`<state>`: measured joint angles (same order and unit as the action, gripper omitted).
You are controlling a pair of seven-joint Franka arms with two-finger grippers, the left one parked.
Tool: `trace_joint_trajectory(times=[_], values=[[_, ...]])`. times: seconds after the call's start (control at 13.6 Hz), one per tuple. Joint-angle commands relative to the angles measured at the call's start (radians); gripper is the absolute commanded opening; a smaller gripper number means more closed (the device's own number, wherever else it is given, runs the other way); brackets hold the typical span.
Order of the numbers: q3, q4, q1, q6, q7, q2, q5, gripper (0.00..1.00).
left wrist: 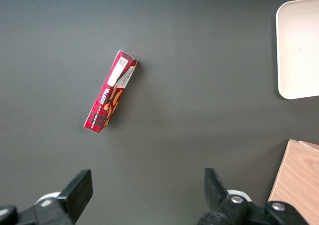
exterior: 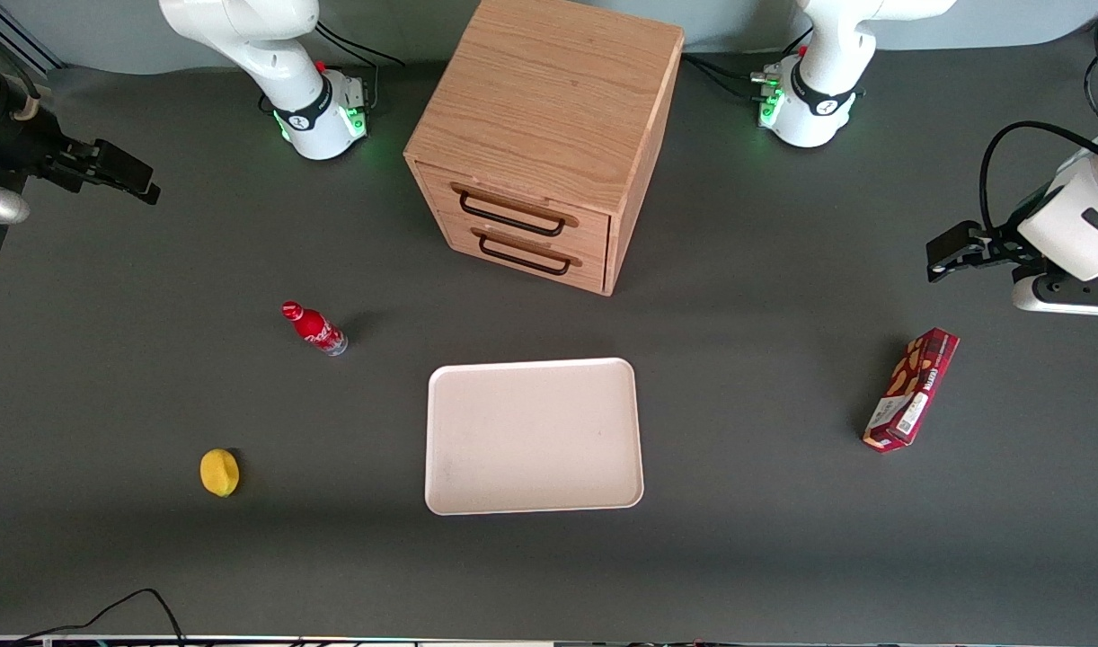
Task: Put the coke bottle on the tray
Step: 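Move the right gripper down over the red Coca-Cola bottle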
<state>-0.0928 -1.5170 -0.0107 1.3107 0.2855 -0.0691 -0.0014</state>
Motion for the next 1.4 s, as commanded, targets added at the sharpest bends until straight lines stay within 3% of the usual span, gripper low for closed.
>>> trace_joint_trajectory(times=[0.0,0.22,0.37,0.51,1.03,1.32], values=[[0.007,0.035,0.006,-0.040,0.015,0.018,0.020,1.00],[0.005,0.017,0.008,-0.039,0.012,0.023,0.037,1.00],[0.004,-0.029,0.008,-0.013,0.011,0.023,0.089,1.00],[-0.005,-0.130,0.009,0.077,0.011,0.023,0.100,1.00],[-0.071,-0.727,0.009,0.859,0.040,0.038,0.068,1.00],[-0.073,-0.821,0.009,1.047,0.067,0.097,-0.032,1.00]])
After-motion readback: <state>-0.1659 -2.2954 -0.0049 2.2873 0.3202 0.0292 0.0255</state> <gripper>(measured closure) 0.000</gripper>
